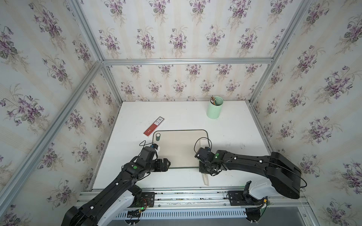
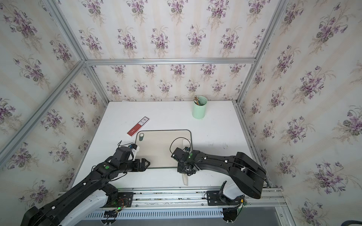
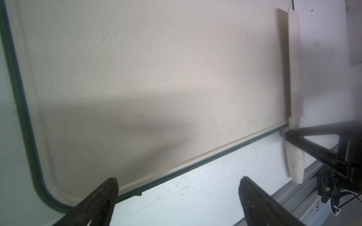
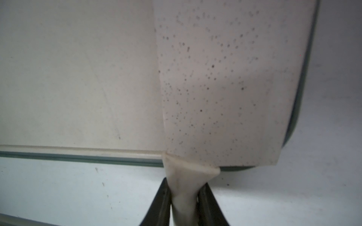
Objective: Align the knife with the edge of the cutting board
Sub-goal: Move the work surface to the center of the board.
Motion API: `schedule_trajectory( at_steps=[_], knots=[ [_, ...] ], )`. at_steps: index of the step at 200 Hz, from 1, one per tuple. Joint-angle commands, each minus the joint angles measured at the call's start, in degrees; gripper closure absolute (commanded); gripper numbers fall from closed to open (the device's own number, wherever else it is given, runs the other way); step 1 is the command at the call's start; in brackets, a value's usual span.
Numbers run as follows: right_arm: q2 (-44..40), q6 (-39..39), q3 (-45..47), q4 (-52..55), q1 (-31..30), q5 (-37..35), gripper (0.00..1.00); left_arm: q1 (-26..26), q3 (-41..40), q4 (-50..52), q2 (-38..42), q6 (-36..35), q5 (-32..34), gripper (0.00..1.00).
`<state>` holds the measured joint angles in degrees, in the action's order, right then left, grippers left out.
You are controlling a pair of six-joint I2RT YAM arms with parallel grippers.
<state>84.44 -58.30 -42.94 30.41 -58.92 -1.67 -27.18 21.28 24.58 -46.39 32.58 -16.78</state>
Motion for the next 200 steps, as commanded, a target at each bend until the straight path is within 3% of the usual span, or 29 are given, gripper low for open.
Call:
schedule_trajectory(
  at_steps=[1, 118, 200],
  knots=[
    [0.01, -0.32, 0.23, -0.01, -0.06, -2.09, 0.88, 0.0, 0.03, -0.63, -0.1, 0.12, -0.27, 0.01],
    [0.67, -0.41, 1.37, -1.05, -0.05, -1.58, 0.7, -0.01, -0.01, -0.76, -0.17, 0.2, -0.36, 0.01],
    [0.03, -0.92, 1.54, -1.16, -0.06, -1.88, 0.72, 0.11, 0.01, -0.93, -0.76, 0.28, -0.26, 0.01]
  ],
)
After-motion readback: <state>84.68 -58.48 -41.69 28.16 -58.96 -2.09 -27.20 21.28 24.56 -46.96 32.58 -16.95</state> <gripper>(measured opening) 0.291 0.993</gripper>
